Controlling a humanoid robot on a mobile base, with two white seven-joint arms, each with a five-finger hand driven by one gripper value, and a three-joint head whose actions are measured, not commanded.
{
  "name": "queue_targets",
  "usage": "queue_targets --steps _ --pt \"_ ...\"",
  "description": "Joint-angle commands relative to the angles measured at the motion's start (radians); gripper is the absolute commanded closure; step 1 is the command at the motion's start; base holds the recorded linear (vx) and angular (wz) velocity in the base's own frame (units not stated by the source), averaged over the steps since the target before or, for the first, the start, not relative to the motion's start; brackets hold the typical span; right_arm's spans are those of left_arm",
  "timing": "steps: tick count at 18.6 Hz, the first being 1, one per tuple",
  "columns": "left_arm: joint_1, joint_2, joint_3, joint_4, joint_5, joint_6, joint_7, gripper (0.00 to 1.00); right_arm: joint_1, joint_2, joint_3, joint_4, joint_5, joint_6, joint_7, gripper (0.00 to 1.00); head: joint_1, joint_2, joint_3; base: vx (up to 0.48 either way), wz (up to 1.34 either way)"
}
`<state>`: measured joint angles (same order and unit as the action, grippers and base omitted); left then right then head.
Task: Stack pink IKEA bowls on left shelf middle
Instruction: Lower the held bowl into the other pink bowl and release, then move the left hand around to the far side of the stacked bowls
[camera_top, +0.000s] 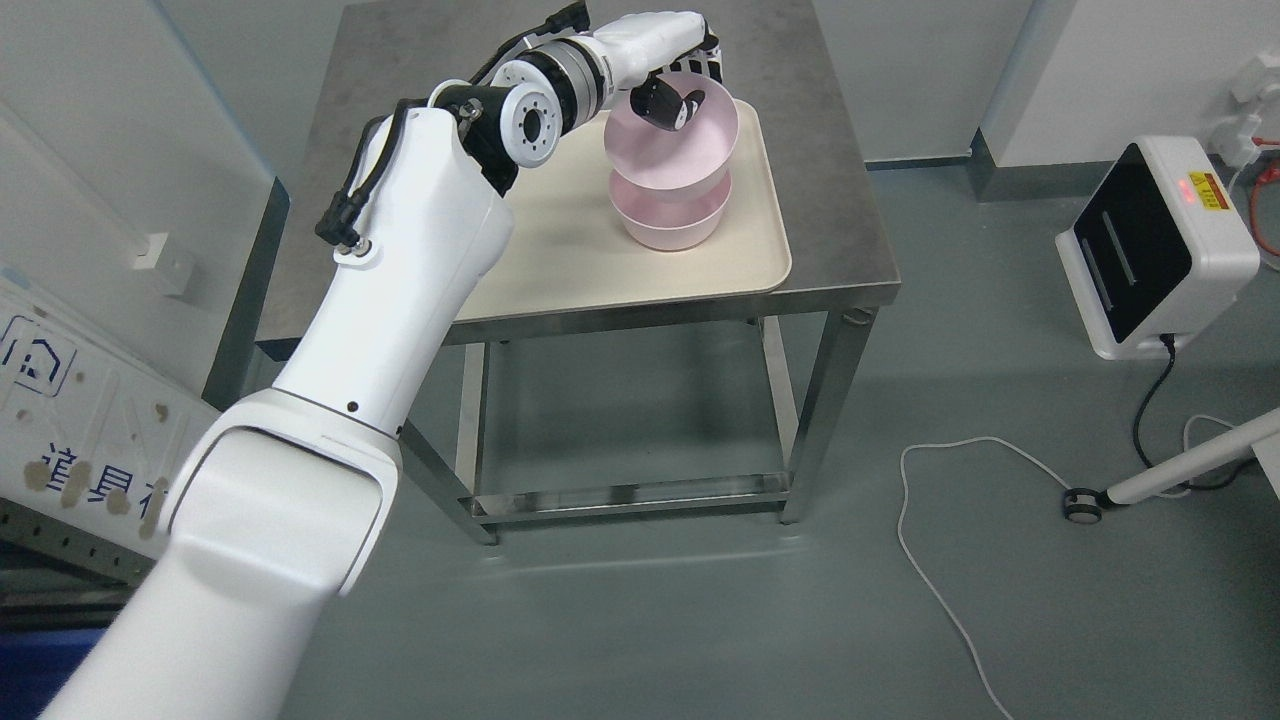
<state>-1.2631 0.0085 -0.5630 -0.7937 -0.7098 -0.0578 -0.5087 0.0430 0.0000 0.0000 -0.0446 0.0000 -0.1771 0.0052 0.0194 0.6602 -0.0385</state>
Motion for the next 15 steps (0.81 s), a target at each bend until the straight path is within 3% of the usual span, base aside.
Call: queue_targets --steps 1,4,5,6,8,12,13,15 --pt "0.007 0.009 -0.063 -0.012 -0.005 -0.001 -0.001 0.97 0.000 -0.017 -0.011 0.000 0.008 0.001 -0.001 0.00 0.0000 0.000 0.000 0.000 0.00" --pt "0.013 0.009 -0.064 -0.010 -0.005 -0.001 -0.001 0.93 0.000 -0.017 -0.011 0.000 0.008 0.001 -0.001 0.00 0.0000 0.000 0.000 0.000 0.00" --pt "0.013 0.009 -0.052 -0.009 -0.005 -0.001 0.009 0.73 0.000 -0.017 -0.011 0.000 0.008 0.001 -0.001 0.00 0.0000 0.000 0.000 0.000 0.00" --pt "0.011 0.009 -0.040 -0.009 -0.005 0.001 0.012 0.45 0.000 -0.017 -0.011 0.000 0.008 0.001 -0.001 0.00 0.0000 0.000 0.000 0.000 0.00" --pt "0.014 0.009 0.076 -0.022 -0.003 -0.001 0.015 0.26 0.000 -0.017 -0.011 0.000 0.008 0.001 -0.001 0.00 0.0000 0.000 0.000 0.000 0.00" --pt "0.031 0.009 0.464 -0.094 0.033 -0.020 0.189 0.01 0.000 -0.017 -0.011 0.000 0.008 0.001 -0.001 0.00 0.0000 0.000 0.000 0.000 0.00" --pt "0.051 0.009 0.500 -0.126 0.123 -0.066 0.249 0.01 0.000 -0.017 -0.011 0.000 0.008 0.001 -0.001 0.00 0.0000 0.000 0.000 0.000 0.00" --pt "0.169 0.009 0.502 -0.227 0.441 -0.154 0.262 0.01 0.000 -0.017 -0.011 0.000 0.008 0.001 -0.001 0.00 0.0000 0.000 0.000 0.000 0.00"
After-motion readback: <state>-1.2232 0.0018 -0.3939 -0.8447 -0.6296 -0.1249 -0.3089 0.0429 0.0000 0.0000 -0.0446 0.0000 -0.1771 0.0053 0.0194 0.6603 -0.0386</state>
